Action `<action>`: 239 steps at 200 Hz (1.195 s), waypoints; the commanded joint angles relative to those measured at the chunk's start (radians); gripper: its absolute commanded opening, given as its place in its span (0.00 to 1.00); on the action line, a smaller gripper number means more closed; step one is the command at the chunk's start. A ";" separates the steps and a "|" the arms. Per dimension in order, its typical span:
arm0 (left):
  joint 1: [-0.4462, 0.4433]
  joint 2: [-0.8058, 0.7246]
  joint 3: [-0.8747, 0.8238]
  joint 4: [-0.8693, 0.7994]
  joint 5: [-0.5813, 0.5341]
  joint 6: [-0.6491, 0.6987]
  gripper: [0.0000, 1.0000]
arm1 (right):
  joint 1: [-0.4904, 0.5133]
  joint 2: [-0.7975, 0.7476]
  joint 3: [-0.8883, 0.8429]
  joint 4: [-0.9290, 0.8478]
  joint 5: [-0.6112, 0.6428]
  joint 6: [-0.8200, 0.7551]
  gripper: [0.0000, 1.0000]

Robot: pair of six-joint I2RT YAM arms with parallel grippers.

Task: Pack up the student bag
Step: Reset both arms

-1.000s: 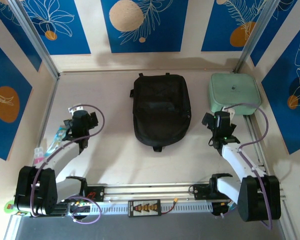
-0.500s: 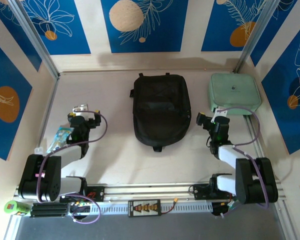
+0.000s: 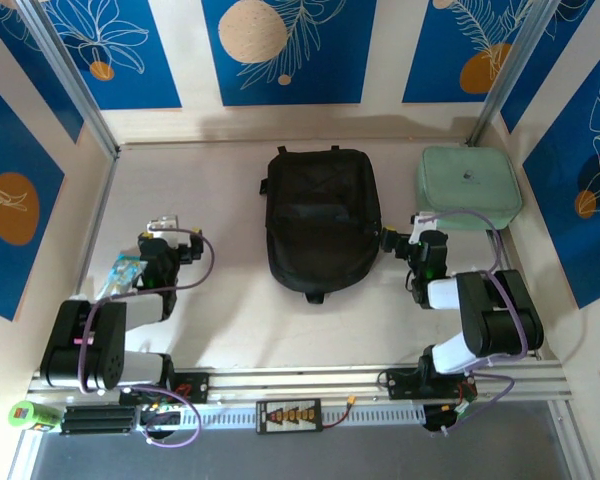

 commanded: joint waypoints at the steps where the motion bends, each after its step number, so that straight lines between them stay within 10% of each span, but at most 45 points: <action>1: 0.036 0.073 -0.015 0.164 0.107 -0.014 0.99 | 0.036 0.025 0.038 0.064 0.039 -0.056 0.99; 239: 0.001 0.208 0.114 0.047 0.196 0.059 1.00 | -0.018 0.023 0.076 -0.021 0.019 0.009 0.99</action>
